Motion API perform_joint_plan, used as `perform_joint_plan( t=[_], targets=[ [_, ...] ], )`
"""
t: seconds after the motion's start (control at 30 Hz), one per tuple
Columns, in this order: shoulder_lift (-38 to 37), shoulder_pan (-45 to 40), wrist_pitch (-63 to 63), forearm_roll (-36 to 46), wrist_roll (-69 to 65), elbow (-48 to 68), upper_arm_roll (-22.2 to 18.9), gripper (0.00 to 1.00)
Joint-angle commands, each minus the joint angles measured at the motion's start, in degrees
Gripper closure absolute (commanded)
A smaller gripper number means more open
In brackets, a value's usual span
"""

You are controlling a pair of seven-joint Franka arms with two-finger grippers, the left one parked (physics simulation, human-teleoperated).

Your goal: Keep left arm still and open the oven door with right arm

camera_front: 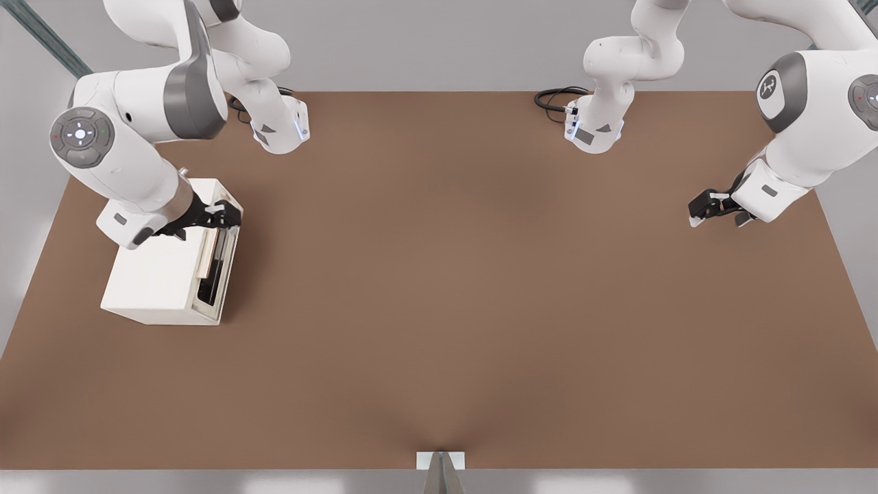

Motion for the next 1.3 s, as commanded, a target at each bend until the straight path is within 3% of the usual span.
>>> perform_joint_plan(
  t=[0.0, 0.1, 0.13, 0.17, 0.23, 0.37, 0.4, 0.43, 0.57, 0.63, 0.97, 1.27],
  targets=[
    [-0.1, 0.1, -0.2, -0.1, 1.0, 0.0, 0.0, 0.00],
    [2.7, 0.3, -0.2, 0.1, 0.0, 0.0, 0.3, 0.00],
    [3.8, -0.2, -0.3, -0.4, 0.1, 0.1, 0.1, 0.29],
    [4.3, 1.5, -1.7, -8.6, -4.9, 0.4, 1.2, 1.00],
    [8.5, 10.0, -8.8, -25.8, 0.8, -0.4, 1.3, 1.00],
    [19.0, 11.4, -22.6, -39.9, 12.9, -3.4, 0.8, 1.00],
    [16.7, 11.7, -19.3, -40.1, 20.3, -10.5, 0.6, 1.00],
    [16.1, 13.0, -15.3, -40.0, 23.0, -13.7, -2.4, 1.00],
    [16.1, 14.2, -15.1, -39.5, 36.3, -18.3, -2.6, 1.00],
    [16.1, 14.1, -8.9, -39.5, 42.0, -21.5, -3.9, 1.00],
    [16.9, 13.9, 1.4, -39.5, 45.8, -27.2, -7.4, 1.00],
    [16.6, 13.7, 2.1, -39.9, 45.2, -30.9, -8.8, 1.00]
  ],
)
